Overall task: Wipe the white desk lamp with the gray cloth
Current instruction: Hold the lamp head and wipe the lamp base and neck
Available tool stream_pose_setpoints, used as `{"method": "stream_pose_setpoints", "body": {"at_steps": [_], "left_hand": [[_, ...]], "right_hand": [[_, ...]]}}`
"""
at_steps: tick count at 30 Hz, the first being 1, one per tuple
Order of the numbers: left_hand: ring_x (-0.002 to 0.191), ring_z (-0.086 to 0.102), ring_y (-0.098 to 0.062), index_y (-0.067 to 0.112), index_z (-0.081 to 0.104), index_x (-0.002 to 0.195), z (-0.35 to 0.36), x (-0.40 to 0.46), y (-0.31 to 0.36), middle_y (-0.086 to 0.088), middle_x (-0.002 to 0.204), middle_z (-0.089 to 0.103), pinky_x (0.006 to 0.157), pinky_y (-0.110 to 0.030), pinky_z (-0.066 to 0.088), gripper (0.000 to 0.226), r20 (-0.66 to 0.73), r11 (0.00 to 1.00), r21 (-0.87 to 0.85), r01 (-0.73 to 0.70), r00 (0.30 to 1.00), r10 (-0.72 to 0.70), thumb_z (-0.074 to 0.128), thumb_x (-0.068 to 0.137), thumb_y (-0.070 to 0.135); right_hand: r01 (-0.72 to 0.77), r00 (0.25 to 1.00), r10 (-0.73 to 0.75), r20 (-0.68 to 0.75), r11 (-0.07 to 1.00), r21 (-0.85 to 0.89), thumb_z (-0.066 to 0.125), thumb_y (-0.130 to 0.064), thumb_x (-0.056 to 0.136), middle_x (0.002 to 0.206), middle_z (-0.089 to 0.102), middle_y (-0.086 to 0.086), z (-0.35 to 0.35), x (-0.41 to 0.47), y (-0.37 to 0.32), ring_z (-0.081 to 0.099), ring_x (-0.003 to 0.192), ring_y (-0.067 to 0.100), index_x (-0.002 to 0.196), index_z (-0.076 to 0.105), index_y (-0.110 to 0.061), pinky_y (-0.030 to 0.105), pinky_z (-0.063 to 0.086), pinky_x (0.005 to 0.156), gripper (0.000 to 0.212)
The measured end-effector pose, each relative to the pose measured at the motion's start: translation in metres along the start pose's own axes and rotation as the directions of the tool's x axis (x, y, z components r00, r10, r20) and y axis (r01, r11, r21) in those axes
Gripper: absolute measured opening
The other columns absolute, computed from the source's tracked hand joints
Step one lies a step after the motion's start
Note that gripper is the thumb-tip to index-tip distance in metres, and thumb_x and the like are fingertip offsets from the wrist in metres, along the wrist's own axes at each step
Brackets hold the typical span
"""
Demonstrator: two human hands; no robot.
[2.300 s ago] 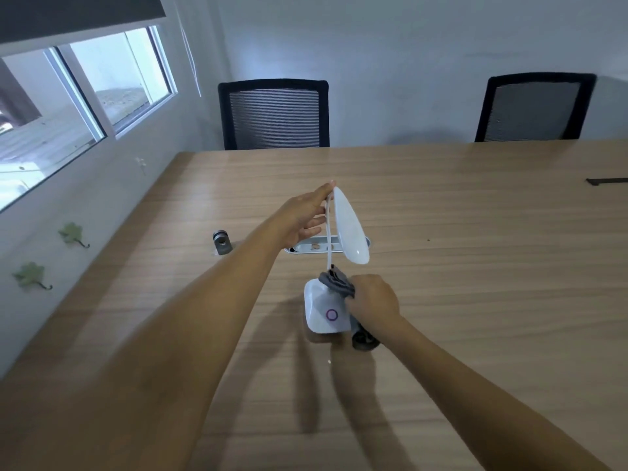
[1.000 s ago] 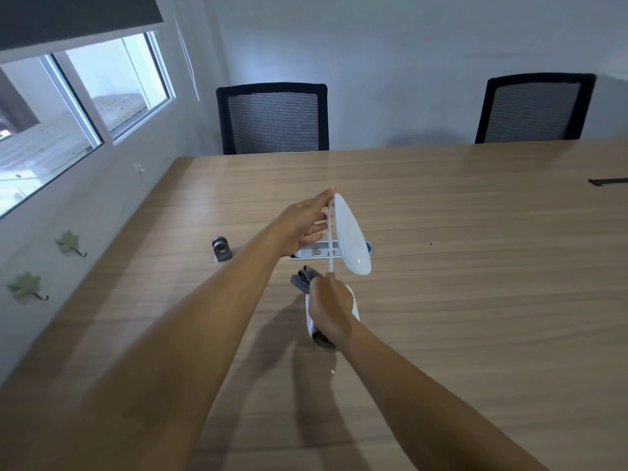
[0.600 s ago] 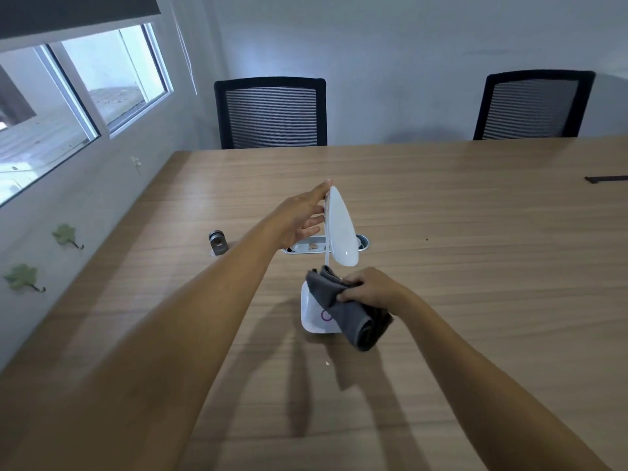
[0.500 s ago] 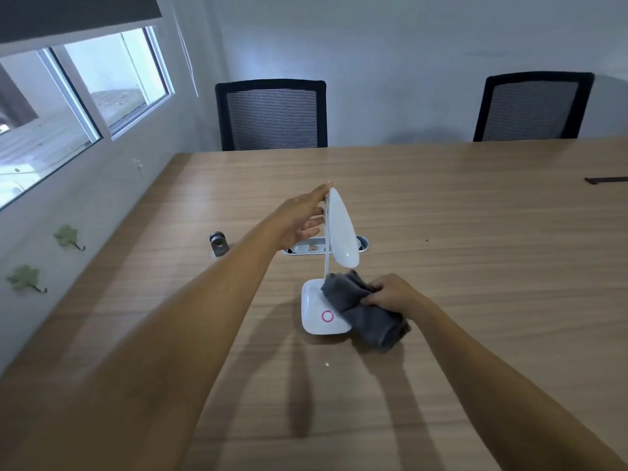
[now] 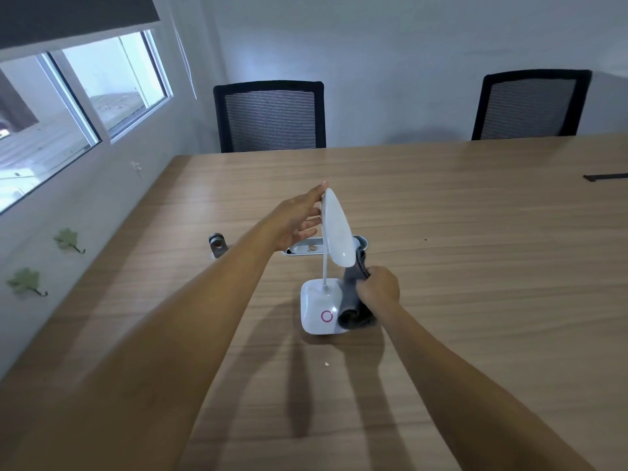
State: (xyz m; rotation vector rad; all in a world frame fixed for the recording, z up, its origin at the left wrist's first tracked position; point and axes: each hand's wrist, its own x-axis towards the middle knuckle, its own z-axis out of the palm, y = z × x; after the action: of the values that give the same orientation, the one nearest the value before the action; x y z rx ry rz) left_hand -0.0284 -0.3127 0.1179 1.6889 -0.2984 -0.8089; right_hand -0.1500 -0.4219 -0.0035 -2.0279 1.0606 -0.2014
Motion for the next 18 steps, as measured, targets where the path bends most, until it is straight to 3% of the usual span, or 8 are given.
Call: {"method": "stream_pose_setpoints", "body": {"at_steps": [2,4,6,9,11,14,16,18], "left_hand": [[0.117,0.060,-0.023,0.026,0.062,0.098,0.000,0.001,0.000,-0.009,0.127,0.061,0.107,-0.037,0.044,0.034,-0.001,1.000,-0.007,0.000,1.000,0.000,0.057,0.085,0.057],[0.118,0.060,-0.023,0.025,0.062,0.103,0.000,0.001,-0.001,-0.008,0.128,0.061,0.108,-0.037,0.044,0.037,0.001,1.000,-0.012,0.001,1.000,-0.001,0.057,0.085,0.057],[0.119,0.059,-0.023,0.024,0.062,0.106,-0.001,0.000,0.000,-0.008,0.130,0.060,0.108,-0.037,0.043,0.039,-0.001,1.000,-0.012,0.003,1.000,-0.003,0.057,0.085,0.057],[0.120,0.059,-0.023,0.026,0.062,0.100,-0.001,-0.001,0.001,-0.007,0.128,0.061,0.108,-0.037,0.043,0.035,0.004,1.000,-0.001,0.007,1.000,-0.007,0.057,0.085,0.057],[0.120,0.059,-0.023,0.026,0.062,0.097,0.000,-0.001,0.000,-0.006,0.124,0.061,0.108,-0.037,0.043,0.033,0.001,1.000,-0.007,0.008,1.000,-0.008,0.056,0.086,0.057],[0.120,0.058,-0.023,0.024,0.060,0.106,0.001,-0.001,0.000,-0.007,0.127,0.060,0.107,-0.037,0.044,0.039,-0.002,1.000,-0.006,0.000,1.000,0.000,0.056,0.086,0.057],[0.119,0.059,-0.023,0.025,0.062,0.102,0.000,-0.002,0.000,-0.007,0.129,0.060,0.108,-0.037,0.044,0.037,0.004,1.000,-0.004,0.000,1.000,0.000,0.056,0.086,0.057],[0.119,0.059,-0.022,0.027,0.063,0.099,-0.002,-0.001,0.000,-0.007,0.129,0.061,0.108,-0.037,0.043,0.035,0.004,1.000,-0.008,0.003,1.000,-0.003,0.057,0.085,0.058]], "right_hand": [[0.011,1.000,-0.007,-0.028,0.987,0.157,0.055,-0.009,0.079,0.069,0.057,0.008,0.004,0.002,-0.005,0.056,0.071,0.029,0.067,0.058,-0.007,0.025,0.034,0.050,0.013],[-0.018,0.997,-0.003,0.082,0.969,0.246,0.059,-0.011,0.077,0.073,0.061,0.011,0.012,-0.001,-0.008,0.057,0.073,0.027,0.079,0.066,-0.002,0.026,0.038,0.058,0.012],[-0.060,0.990,0.036,0.138,0.984,0.168,0.060,-0.009,0.076,0.078,0.064,0.015,0.017,-0.002,-0.001,0.060,0.076,0.030,0.079,0.068,-0.003,0.024,0.038,0.056,0.010],[-0.075,0.997,0.073,0.016,0.993,0.096,0.055,-0.003,0.074,0.074,0.061,0.011,0.006,0.003,0.009,0.056,0.071,0.029,0.071,0.062,-0.013,0.025,0.038,0.055,0.012],[-0.092,0.995,0.100,-0.014,0.957,0.277,0.058,-0.002,0.075,0.075,0.062,0.011,-0.001,0.009,0.009,0.057,0.072,0.029,0.075,0.064,-0.013,0.026,0.043,0.056,0.013],[-0.319,0.934,0.138,0.328,0.734,0.600,0.064,0.001,0.081,0.089,0.066,0.014,0.003,0.008,0.010,0.062,0.076,0.028,0.102,0.067,-0.004,0.034,0.053,0.068,0.022],[-0.358,0.898,0.150,0.414,0.796,0.488,0.066,0.000,0.080,0.088,0.067,0.015,0.011,0.005,0.016,0.065,0.081,0.030,0.102,0.068,0.001,0.039,0.055,0.073,0.023],[-0.216,0.953,0.153,0.263,0.949,0.230,0.066,-0.006,0.076,0.079,0.065,0.012,0.010,0.000,0.018,0.065,0.080,0.032,0.076,0.068,-0.006,0.035,0.054,0.063,0.002]]}}
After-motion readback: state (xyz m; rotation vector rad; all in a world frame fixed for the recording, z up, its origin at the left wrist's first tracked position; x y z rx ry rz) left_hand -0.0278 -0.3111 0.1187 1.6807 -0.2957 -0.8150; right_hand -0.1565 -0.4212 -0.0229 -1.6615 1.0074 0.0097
